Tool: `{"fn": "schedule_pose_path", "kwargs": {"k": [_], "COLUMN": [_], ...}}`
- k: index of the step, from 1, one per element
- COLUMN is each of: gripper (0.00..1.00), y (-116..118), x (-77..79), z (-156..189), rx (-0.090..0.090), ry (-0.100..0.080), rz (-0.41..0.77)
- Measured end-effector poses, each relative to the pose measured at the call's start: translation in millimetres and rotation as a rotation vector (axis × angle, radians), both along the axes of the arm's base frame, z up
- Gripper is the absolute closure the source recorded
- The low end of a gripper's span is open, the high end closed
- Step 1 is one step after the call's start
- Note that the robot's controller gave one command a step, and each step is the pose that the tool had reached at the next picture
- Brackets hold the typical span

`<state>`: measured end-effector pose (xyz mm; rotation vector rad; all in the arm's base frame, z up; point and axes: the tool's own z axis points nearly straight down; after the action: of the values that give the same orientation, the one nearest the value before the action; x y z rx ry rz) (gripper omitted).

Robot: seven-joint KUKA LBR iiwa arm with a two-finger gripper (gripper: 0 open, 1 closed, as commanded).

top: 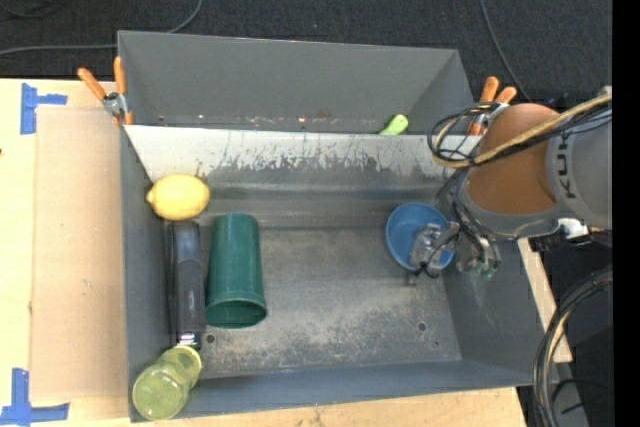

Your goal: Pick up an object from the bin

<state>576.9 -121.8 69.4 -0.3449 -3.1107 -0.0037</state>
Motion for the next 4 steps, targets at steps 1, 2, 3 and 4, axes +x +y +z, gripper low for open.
{"fn": "schedule_pose_path", "kwargs": {"k": [1,2,3,4], "gripper": [1.0,1.0,1.0,1.0], "y": [-13.9,-12.0,-20.2,-18.8], "x": [1.6,2.5,-5.7,1.3], "z": [0.0,0.1,6.9,0.0], "rx": [0.001,0.002,0.004,0.004], "ry": [0.001,0.001,0.003,0.003], "rz": [-0.006,0.01,-0.005,0.01]}}
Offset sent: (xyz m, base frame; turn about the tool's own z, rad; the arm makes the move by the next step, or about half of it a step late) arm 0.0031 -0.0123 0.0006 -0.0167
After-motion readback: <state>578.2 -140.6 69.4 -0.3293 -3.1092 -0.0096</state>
